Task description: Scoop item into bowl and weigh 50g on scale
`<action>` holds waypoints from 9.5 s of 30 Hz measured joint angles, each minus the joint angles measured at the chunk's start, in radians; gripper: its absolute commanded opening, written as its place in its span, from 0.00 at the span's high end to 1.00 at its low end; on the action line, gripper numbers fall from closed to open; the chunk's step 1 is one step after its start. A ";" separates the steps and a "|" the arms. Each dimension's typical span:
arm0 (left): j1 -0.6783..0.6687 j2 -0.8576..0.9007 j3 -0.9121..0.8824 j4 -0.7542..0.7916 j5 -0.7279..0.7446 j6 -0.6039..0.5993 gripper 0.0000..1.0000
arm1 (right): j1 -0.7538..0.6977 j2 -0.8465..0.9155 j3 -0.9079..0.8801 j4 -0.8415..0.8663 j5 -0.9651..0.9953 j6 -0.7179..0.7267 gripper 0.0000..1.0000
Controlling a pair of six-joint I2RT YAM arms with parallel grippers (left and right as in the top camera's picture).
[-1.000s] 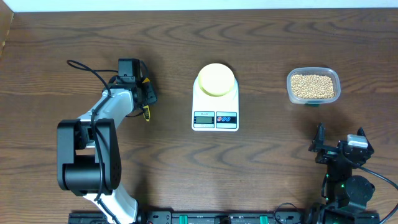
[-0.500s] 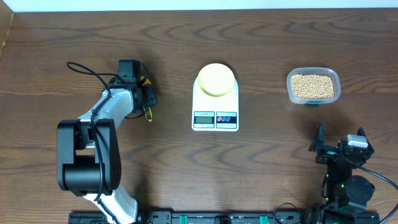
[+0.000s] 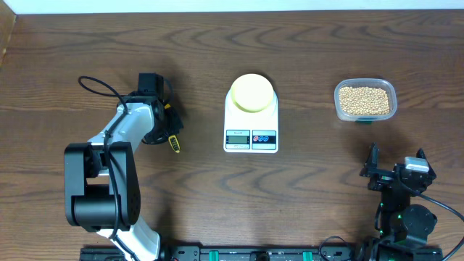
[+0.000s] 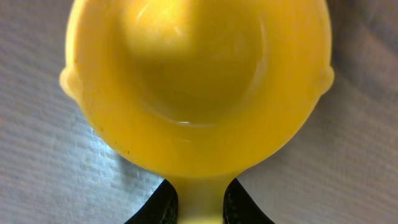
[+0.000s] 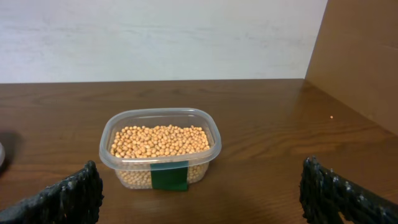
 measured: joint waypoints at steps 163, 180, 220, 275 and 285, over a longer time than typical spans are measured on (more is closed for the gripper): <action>0.018 -0.470 -0.025 0.275 0.246 -0.632 0.93 | 0.000 0.000 0.000 0.000 0.000 0.000 0.01; 0.018 -0.495 -0.025 0.326 0.398 -0.894 0.93 | 0.000 0.000 0.000 -0.003 0.042 -0.002 0.01; 0.018 -0.495 -0.025 0.462 0.547 -0.806 0.93 | 0.000 0.920 0.906 -0.026 -0.716 0.260 0.01; -0.229 -0.495 -0.025 0.470 0.491 -1.160 0.93 | 0.834 1.469 1.021 0.301 -0.322 0.795 0.53; -0.229 -0.495 -0.025 0.471 0.486 -1.160 0.92 | 0.835 1.469 1.021 0.284 -0.294 0.821 0.69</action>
